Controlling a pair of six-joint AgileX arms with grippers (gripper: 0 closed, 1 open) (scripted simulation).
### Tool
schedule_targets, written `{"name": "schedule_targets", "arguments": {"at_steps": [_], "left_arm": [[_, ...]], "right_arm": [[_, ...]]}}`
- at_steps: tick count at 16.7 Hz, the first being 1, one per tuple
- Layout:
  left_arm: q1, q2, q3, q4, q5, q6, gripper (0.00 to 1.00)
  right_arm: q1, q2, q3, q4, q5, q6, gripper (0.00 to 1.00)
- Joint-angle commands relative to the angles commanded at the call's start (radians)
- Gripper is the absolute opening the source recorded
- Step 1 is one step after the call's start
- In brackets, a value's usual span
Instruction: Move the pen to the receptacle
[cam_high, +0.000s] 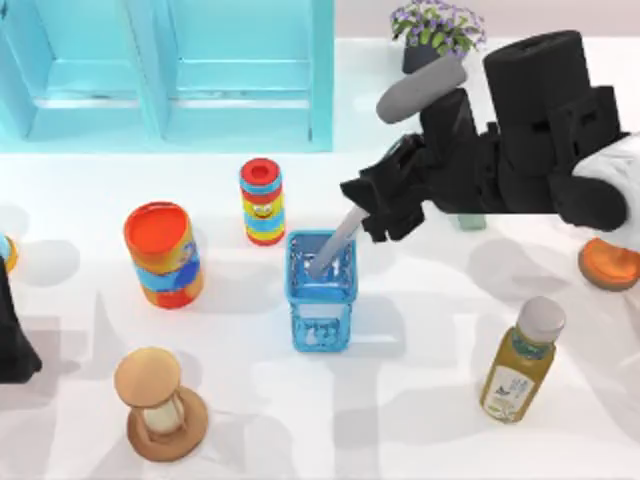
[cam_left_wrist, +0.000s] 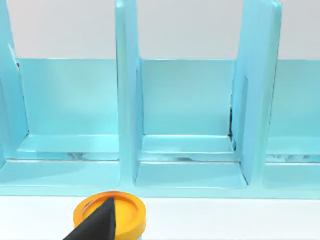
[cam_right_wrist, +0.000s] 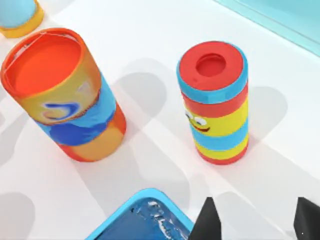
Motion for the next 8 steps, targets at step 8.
{"name": "schedule_targets", "arguments": {"at_steps": [8], "left_arm": [[0.0, 0.0, 0.0, 0.0, 0.0, 0.0, 1.0]], "right_arm": [[-0.192, -0.271, 0.027, -0.322, -0.159, -0.118, 0.0]]}}
